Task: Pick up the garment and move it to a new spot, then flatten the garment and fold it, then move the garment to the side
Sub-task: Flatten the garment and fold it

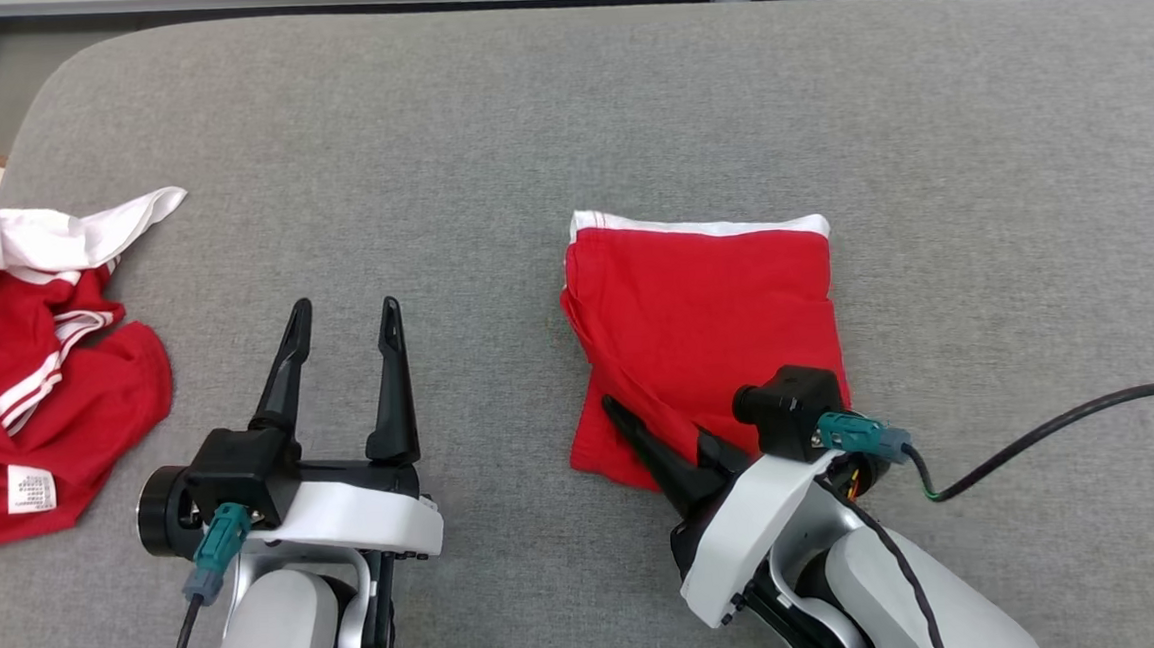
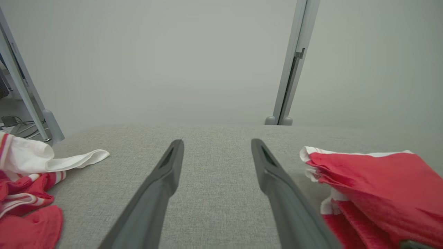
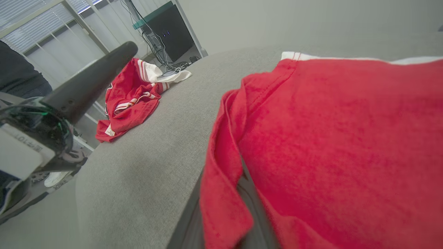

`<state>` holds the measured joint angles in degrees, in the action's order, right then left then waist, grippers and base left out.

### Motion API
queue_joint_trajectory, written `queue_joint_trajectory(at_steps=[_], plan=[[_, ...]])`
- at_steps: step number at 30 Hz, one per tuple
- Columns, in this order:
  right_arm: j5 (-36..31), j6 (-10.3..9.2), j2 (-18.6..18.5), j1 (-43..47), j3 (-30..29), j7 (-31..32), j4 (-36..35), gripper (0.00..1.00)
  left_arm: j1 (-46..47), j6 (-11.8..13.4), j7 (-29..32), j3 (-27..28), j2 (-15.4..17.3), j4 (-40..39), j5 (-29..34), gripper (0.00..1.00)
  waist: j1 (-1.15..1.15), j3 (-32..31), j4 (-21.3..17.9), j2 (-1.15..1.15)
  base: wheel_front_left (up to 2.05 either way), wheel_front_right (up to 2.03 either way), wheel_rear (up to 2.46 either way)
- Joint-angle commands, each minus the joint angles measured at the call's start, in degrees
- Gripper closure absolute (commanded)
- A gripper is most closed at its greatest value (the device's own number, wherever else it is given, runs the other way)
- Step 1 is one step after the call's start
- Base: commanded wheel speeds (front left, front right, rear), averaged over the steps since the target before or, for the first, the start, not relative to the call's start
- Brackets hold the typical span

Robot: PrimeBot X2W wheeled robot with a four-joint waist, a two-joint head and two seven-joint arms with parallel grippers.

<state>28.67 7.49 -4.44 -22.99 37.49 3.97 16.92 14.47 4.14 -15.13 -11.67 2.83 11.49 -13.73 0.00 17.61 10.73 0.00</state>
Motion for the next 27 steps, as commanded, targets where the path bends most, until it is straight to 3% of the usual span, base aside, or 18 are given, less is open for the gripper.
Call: queue_joint_trajectory(at_steps=[1,2,9,12,18,27], plan=[[0.0,0.00,-0.1,-1.0,0.1,-0.7,0.5,0.53,0.4,0.3,0.0,0.0,0.1,-0.3,-0.3,0.00,0.00,0.3,0.5,0.00,0.00,0.00,0.00],[0.1,0.00,0.0,-1.1,0.5,-1.3,1.1,0.00,0.4,0.5,0.0,-0.1,0.2,-0.3,-0.4,0.00,0.00,0.4,0.6,0.00,0.00,0.00,0.00],[0.2,0.00,-1.7,-2.3,1.8,-7.9,-1.2,0.00,0.1,1.1,0.0,-0.2,0.2,-0.7,-0.3,0.00,0.00,0.1,0.1,0.00,0.00,0.00,0.00],[0.1,0.00,-3.4,-2.1,-0.8,-10.8,-4.2,0.00,0.3,0.9,0.0,-0.2,0.2,-0.8,0.2,0.00,0.00,-0.3,-0.6,0.00,0.00,0.00,0.00],[-2.6,0.00,-5.9,1.4,-13.1,-12.2,-8.8,0.00,0.1,0.6,0.0,1.0,0.7,-0.8,0.9,0.00,0.00,-1.4,-2.9,0.00,0.00,0.00,0.00],[-7.4,0.00,-7.0,11.1,-30.8,-9.1,-12.9,0.00,-2.6,-0.1,0.0,2.7,2.4,-0.3,0.9,0.00,0.00,-4.6,-5.9,0.00,0.00,0.00,0.00]])
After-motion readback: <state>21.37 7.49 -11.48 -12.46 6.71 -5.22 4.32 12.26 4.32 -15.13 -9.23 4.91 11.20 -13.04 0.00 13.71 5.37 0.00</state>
